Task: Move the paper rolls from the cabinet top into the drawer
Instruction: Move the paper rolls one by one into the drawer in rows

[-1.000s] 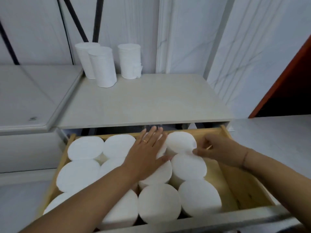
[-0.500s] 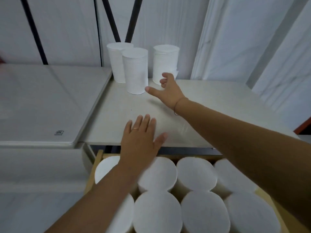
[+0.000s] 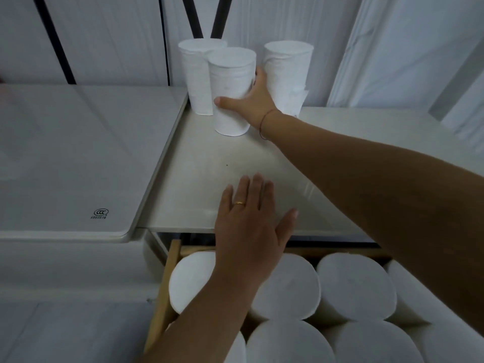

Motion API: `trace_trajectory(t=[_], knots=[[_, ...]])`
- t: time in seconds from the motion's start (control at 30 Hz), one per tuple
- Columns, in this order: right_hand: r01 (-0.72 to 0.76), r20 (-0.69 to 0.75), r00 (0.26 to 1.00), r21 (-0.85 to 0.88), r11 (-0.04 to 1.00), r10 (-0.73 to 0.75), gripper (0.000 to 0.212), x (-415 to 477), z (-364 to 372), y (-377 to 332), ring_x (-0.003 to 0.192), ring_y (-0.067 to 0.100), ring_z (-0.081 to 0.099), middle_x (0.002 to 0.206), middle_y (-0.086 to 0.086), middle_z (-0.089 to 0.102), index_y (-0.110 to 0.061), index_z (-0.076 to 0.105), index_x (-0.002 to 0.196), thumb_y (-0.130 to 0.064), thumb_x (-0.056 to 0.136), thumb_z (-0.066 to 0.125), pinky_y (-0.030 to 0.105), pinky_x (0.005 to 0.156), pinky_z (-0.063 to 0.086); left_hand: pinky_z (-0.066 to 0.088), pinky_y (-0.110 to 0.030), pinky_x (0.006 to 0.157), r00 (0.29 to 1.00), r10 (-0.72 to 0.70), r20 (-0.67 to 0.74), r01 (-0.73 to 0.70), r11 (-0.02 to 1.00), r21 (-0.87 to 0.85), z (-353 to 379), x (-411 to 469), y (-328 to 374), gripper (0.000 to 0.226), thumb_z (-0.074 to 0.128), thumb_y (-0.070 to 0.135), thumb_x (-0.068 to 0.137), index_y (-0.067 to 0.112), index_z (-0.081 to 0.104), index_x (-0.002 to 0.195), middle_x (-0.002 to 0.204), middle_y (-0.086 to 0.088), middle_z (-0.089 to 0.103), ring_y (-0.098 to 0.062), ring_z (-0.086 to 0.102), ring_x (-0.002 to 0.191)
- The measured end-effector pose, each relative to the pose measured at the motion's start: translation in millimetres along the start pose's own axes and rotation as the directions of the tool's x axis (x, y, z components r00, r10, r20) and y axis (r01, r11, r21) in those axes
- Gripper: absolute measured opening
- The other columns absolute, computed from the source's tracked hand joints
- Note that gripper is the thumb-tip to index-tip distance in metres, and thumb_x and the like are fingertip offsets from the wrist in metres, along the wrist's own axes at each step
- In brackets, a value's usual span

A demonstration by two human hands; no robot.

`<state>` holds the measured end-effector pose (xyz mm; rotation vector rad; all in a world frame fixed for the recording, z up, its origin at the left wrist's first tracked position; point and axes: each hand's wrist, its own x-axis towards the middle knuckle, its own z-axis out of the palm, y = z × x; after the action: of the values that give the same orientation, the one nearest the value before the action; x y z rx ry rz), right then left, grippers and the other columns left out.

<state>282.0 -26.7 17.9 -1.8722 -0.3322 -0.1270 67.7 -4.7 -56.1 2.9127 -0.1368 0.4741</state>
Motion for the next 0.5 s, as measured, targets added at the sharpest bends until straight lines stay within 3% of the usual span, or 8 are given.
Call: trace_trajectory(t=[0.23,0.4,0.5], knots=[[0.022,0.037,0.999,-0.02,1.0,-0.021,0.102,-52.7,-29.9,2.1,0.12,0.017,0.046,0.137,0.004,0.044,-0.013,0.024,0.14,-0.031,0.062,0.087,0.035,0.102,0.043,0.022,-0.045,0.114,1.0,-0.012,-0.002,0.012,1.0,0.006,2.1,-0.5,-0.1,0.071,0.008,0.057,0.094,0.013,0.038,0.141,0.147,-0.01,0.04,-0.027,0.032,0.138],[0.011,0.024,1.0,-0.053,0.999,-0.009,0.101,-124.9,-105.1,10.5,0.122,0.02,0.048,0.136,0.004,0.046,-0.016,0.026,0.14,-0.031,0.061,0.088,0.043,0.103,0.046,0.025,-0.045,0.113,1.0,0.0,-0.011,0.0,1.0,0.031,0.2,-1.2,0.2,0.071,0.011,0.057,0.093,0.012,0.044,0.138,0.144,-0.011,0.045,-0.028,0.038,0.135],[-0.032,-0.049,0.998,-0.119,0.992,0.026,0.103,-173.8,-160.4,15.4,0.121,0.016,0.048,0.137,0.001,0.045,-0.018,0.024,0.14,-0.033,0.061,0.087,0.036,0.101,0.045,0.018,-0.042,0.115,0.999,-0.021,-0.024,0.022,1.0,0.02,-8.7,-3.0,8.9,0.078,0.003,0.059,0.091,0.013,0.043,0.139,0.146,-0.01,0.042,-0.026,0.031,0.138]])
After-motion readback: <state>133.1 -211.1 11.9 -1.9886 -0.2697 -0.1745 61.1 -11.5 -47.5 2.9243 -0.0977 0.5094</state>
